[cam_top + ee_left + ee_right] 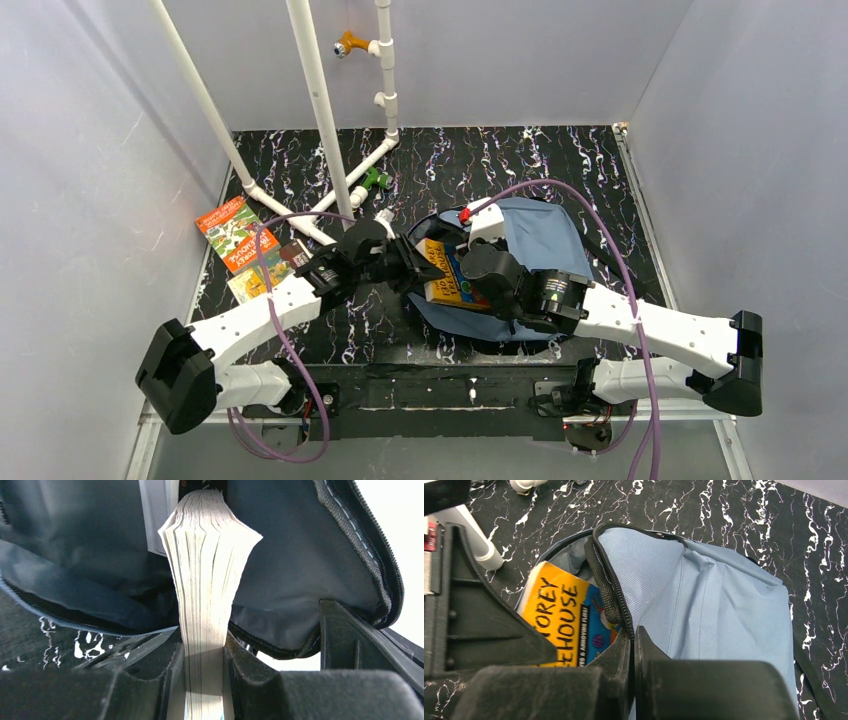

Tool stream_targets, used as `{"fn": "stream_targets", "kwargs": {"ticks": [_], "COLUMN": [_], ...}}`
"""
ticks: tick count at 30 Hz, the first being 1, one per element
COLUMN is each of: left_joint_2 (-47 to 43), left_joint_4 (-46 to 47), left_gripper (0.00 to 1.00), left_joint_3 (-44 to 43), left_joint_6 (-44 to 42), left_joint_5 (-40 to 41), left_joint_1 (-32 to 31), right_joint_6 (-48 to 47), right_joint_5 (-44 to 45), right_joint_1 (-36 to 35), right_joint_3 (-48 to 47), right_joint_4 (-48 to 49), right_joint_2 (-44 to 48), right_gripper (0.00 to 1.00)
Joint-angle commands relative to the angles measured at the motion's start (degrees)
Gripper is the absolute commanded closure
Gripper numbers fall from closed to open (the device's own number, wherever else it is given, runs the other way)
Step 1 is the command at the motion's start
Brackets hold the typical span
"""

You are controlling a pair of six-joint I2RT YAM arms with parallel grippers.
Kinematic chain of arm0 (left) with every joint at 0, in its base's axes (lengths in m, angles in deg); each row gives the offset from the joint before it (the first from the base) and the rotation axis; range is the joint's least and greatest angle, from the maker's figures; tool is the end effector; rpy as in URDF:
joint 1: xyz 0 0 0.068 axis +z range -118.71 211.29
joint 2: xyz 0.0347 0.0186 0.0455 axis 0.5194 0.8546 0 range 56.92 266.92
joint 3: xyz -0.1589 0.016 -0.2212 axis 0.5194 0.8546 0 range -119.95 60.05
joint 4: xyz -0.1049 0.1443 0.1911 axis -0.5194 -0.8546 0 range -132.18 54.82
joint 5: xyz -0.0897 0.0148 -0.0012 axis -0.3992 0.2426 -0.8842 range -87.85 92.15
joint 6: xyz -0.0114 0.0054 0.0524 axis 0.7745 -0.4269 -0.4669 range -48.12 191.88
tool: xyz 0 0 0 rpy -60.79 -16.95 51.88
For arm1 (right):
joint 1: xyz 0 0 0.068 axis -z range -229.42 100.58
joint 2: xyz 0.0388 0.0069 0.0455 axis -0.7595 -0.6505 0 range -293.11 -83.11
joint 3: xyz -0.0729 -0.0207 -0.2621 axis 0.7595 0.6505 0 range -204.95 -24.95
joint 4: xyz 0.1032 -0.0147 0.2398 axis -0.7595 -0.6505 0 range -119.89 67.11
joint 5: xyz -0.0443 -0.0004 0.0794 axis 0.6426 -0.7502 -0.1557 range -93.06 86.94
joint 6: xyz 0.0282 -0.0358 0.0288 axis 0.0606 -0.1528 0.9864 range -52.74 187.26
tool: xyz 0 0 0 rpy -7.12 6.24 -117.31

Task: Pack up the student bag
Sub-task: Place the book in the student bag.

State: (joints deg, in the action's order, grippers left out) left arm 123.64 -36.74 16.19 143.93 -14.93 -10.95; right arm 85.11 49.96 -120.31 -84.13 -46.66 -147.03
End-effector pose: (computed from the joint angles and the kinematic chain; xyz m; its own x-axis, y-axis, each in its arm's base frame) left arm 0.1877 -0.1846 0.2715 -0.8940 -0.4166 -0.1652 -0.0321 0.4272 -0.9036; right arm 0.1044 0.2146 0.3447 -0.2525 -0.1658 -0.9533 -0.2744 0.9570 -0.0937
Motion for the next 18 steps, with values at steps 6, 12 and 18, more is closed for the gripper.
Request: {"fn": "stream_targets", "kwargs": {"ticks": [6,12,18], "left_joint_2": [2.2,4.4,8.7], "left_joint_4": [6.5,8.0,22.0], "left_gripper": [1.00,1.00,1.00], "left_joint_3": [-5.8,-5.5,-0.8], "left_joint_6": [-2.3,-2.2,-2.1], "left_joint_5": [15.5,23.1,31.9], "left_joint_1": [-9.1,-12.9,-16.7], "right_joint_6": [1.0,1.1,2.1], "right_joint_5": [-1.1,-1.6,-3.5], "right_joint_1": [0.0,0.0,0.0], "right_joint_3": [-2.3,-1.3,-0.9], "right_joint_4": [5.5,5.6,4.5], "right_joint_2": [3.2,4.2,5.1], "right_gripper": [0.99,0.99,0.99]}}
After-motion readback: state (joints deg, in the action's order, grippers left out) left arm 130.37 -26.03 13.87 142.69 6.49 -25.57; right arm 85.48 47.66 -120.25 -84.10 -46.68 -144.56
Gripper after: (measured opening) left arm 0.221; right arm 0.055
